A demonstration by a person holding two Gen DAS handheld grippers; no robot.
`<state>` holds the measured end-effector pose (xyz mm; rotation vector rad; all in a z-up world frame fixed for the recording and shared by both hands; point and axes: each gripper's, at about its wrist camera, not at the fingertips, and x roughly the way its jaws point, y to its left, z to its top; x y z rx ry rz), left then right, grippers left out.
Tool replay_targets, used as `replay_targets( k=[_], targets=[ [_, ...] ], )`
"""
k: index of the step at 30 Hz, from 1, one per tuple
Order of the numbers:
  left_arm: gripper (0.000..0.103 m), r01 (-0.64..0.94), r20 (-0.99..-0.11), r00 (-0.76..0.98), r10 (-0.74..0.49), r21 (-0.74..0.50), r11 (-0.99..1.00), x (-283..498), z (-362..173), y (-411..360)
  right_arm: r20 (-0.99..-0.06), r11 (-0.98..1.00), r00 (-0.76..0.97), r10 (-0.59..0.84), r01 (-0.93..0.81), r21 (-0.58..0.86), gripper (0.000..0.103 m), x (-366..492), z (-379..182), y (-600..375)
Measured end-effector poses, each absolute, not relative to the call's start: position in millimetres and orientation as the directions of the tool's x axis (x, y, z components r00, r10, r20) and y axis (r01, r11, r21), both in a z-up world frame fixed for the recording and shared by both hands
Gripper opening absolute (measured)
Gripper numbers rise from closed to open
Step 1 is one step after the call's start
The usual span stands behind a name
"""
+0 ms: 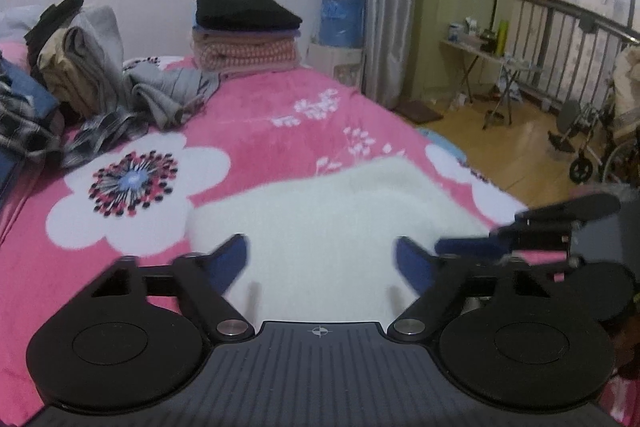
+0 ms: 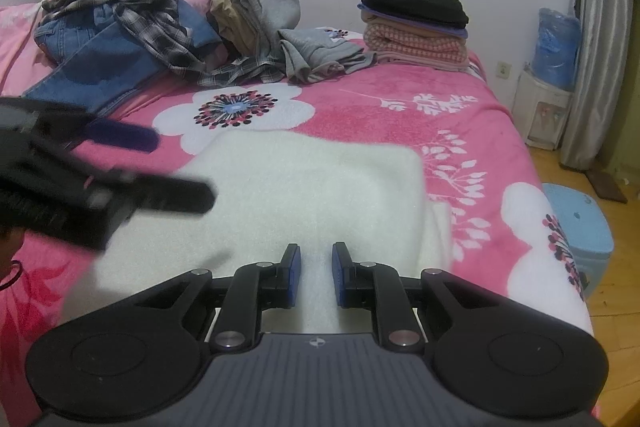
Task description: Fold clothes
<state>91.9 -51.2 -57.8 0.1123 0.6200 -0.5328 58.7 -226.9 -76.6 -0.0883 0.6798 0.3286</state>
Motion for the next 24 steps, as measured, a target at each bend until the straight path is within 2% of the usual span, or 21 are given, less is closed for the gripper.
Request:
replay_targets(
  k=[2,4,6,15,22,24],
  targets=[
    [0.065,0.508,-0.585,0.678,-0.445,-0.064,0.859,97.0,-61.8,-52.9,-0.630,0.945,0.728,0.270,-0.326,0.027,0.018,58.7,-76.6,-226.9],
    [0.060,0.504,-0.612,0.661,-0.434,-0.066,0.861,102.4,-70.5,-55.0,-0.629,0.945,0.728,0.271,-0.326,0.029,0.018,58.6,-76.6,-226.9],
    [0.061,0.500,-0.654,0.628,-0.421,-0.076,0.863,106.2,-85.6,-55.5,-0.629,0.945,0.728,0.273,-0.326,0.033,0.018,58.9,-76.9,-227.2],
    [0.061,0.502,-0.655,0.627,-0.421,-0.074,0.862,104.1,-85.6,-53.9,-0.654,0.944,0.709,0.264,-0.327,0.027,0.018,62.4,-71.1,-224.4],
    [0.062,0.489,-0.671,0.611,-0.419,-0.097,0.867,108.6,-84.5,-53.4,-0.630,0.943,0.742,0.231,-0.331,-0.044,0.018,83.2,-52.9,-222.3],
    [0.062,0.486,-0.679,0.605,-0.416,-0.099,0.868,110.0,-84.1,-54.5,-0.656,0.942,0.725,0.210,-0.330,-0.062,0.018,93.8,-66.4,-222.5]
  ],
)
